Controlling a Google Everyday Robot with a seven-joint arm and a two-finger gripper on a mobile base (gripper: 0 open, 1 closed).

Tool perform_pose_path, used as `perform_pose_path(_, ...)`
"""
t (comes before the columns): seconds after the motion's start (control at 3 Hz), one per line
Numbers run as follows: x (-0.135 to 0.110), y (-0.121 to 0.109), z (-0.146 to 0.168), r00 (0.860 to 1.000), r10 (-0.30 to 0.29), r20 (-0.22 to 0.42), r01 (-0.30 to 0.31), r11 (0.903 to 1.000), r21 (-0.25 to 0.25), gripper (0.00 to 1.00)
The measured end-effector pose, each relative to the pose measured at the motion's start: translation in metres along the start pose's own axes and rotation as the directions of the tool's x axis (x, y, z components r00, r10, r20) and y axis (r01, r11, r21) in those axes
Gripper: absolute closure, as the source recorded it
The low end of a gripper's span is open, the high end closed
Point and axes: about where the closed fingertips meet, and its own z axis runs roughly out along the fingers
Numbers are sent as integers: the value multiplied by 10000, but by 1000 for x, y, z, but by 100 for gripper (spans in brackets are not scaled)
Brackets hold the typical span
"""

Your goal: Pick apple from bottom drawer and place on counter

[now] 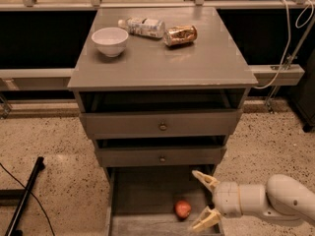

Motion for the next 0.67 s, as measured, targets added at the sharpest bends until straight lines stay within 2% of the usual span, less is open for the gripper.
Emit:
perform_pose_path(0.33,24,-21,-9,9973,72,-731,3,9948,1019,0)
perform_pose_path(0.67,113,-65,-8,9870,-167,-1596,511,9755,2138,0)
